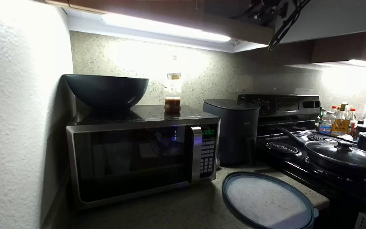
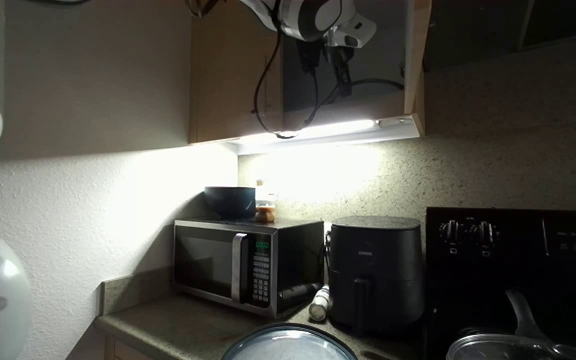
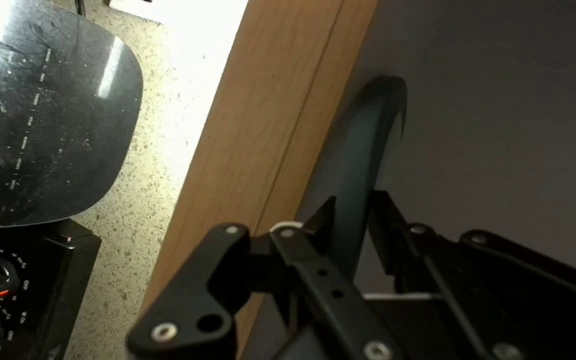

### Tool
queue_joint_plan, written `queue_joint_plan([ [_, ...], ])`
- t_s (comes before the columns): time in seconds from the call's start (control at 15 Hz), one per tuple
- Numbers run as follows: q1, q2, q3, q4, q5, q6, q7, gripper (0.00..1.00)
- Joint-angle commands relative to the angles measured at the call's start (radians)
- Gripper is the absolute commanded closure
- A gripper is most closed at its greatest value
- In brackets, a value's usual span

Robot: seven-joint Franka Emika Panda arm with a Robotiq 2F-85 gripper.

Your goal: Pick up the lid from the cabinet and put it on the counter

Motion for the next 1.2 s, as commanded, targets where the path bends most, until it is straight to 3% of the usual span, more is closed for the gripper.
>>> queue_joint_plan([
  [0.0,0.013,-0.055,0.015,-0.054,0.011,-0.028,-0.026,0.92],
  [0.53,0.059,-0.323,0.019,-0.287,0.099,-0.124,-0.151,0.92],
  [0.8,0.077,-0.475,0.016,-0.426,0.192,-0.086,-0.27,0.91],
  [1.0,0.087,-0.523,-0.008,-0.457,0.289,-0.097,-0.316,0.92],
  [1.13,0.045,-0.486,0.022,-0.411,0.243,-0.111,-0.268,0.92],
])
